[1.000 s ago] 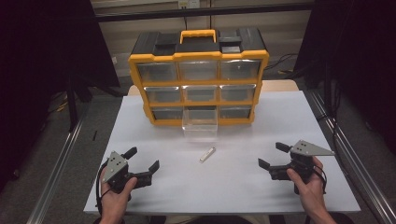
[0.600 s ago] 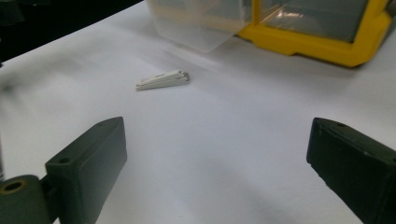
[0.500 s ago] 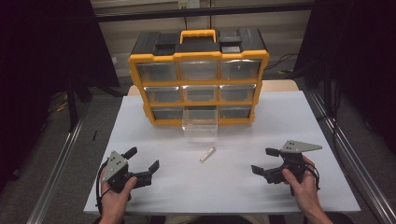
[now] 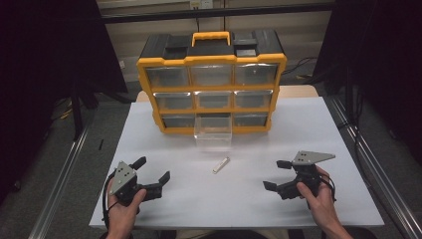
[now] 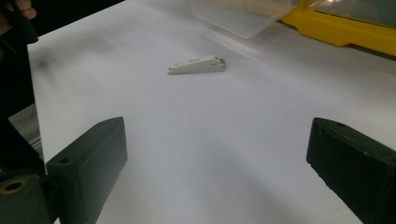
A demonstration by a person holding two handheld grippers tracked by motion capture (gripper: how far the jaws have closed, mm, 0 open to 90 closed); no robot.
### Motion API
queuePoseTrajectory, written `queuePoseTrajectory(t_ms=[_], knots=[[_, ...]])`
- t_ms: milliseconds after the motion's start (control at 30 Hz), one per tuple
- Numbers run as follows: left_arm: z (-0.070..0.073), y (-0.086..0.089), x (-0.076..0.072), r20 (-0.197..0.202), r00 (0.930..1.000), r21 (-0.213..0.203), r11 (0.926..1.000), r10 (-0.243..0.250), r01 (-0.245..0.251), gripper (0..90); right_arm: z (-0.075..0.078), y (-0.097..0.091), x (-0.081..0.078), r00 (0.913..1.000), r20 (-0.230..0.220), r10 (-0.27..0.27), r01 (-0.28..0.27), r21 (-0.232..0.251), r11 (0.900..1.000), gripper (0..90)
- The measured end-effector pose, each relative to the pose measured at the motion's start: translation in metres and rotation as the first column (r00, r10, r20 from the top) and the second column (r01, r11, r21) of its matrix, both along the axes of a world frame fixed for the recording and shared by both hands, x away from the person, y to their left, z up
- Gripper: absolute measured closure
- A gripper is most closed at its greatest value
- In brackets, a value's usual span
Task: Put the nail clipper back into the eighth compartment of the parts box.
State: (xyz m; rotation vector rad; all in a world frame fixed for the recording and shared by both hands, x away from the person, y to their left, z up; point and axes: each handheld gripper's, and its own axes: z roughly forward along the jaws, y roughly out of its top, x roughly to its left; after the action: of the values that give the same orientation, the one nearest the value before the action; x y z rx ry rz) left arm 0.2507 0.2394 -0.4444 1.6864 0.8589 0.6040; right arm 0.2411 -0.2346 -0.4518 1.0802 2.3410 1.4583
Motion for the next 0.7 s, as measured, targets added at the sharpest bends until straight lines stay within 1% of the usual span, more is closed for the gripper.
queuePoseTrajectory(t_ms=[33, 100, 133, 167, 200, 267, 400, 433, 467, 567, 700], knots=[[0.0, 0.0, 0.0, -0.002, 1.0, 0.006, 1.0, 0.004, -0.004, 4.2, 0.001, 0.003, 0.001, 0.9999, 0.008, 0.009, -0.009, -0.003, 1.0, 4.7], [0.0, 0.0, 0.001, 0.0, 1.0, 0.01, 1.0, 0.0, 0.0, 4.2, 0.004, 0.009, 0.002, 0.9994, 0.006, 0.035, -0.035, -0.015, 0.9993, 5.4], [0.0, 0.0, 0.001, 0.001, 1.0, 0.009, 1.0, 0.0, 0.0, 4.2, 0.006, 0.011, 0.003, 0.9994, 0.011, 0.032, -0.032, -0.03, 0.999, 6.1], [0.0, 0.0, 0.001, 0.001, 1.0, 0.008, 1.0, 0.001, -0.001, 4.2, 0.007, 0.012, 0.004, 0.9991, 0.027, 0.032, -0.031, -0.047, 0.9984, 6.2], [-0.001, 0.0, 0.001, 0.001, 1.0, 0.009, 1.0, 0.0, 0.0, 4.2, 0.009, 0.013, 0.004, 0.9992, 0.024, 0.032, -0.031, -0.055, 0.998, 6.2], [-0.001, 0.001, 0.001, -0.001, 1.0, 0.005, 1.0, 0.001, -0.001, 4.2, 0.01, 0.014, 0.006, 0.9989, 0.005, 0.046, -0.046, -0.038, 0.9982, 6.0], [-0.001, 0.001, 0.0, 0.002, 1.0, 0.005, 1.0, 0.003, -0.003, 4.2, 0.01, 0.02, 0.008, 0.9966, -0.027, 0.078, -0.079, -0.036, 0.9962, 5.7], [0.0, 0.001, 0.0, 0.006, 1.0, 0.001, 1.0, -0.004, 0.004, 4.2, 0.011, 0.022, 0.008, 0.996, -0.029, 0.085, -0.086, -0.032, 0.9958, 5.5], [0.0, 0.001, 0.0, 0.006, 1.0, 0.009, 1.0, 0.002, -0.002, 4.2, 0.012, 0.024, 0.008, 0.9949, -0.031, 0.096, -0.097, -0.032, 0.9948, 5.1], [0.0, 0.001, 0.001, 0.01, 0.9999, 0.009, 1.0, -0.003, 0.002, 4.2, 0.012, 0.031, 0.01, 0.9931, -0.026, 0.114, -0.115, -0.042, 0.9925, 4.3], [0.0, 0.001, 0.001, 0.009, 1.0, 0.012, 0.9999, 0.0, 0.0, 4.2, 0.012, 0.041, 0.014, 0.9867, -0.037, 0.158, -0.159, -0.03, 0.9868, 3.8]])
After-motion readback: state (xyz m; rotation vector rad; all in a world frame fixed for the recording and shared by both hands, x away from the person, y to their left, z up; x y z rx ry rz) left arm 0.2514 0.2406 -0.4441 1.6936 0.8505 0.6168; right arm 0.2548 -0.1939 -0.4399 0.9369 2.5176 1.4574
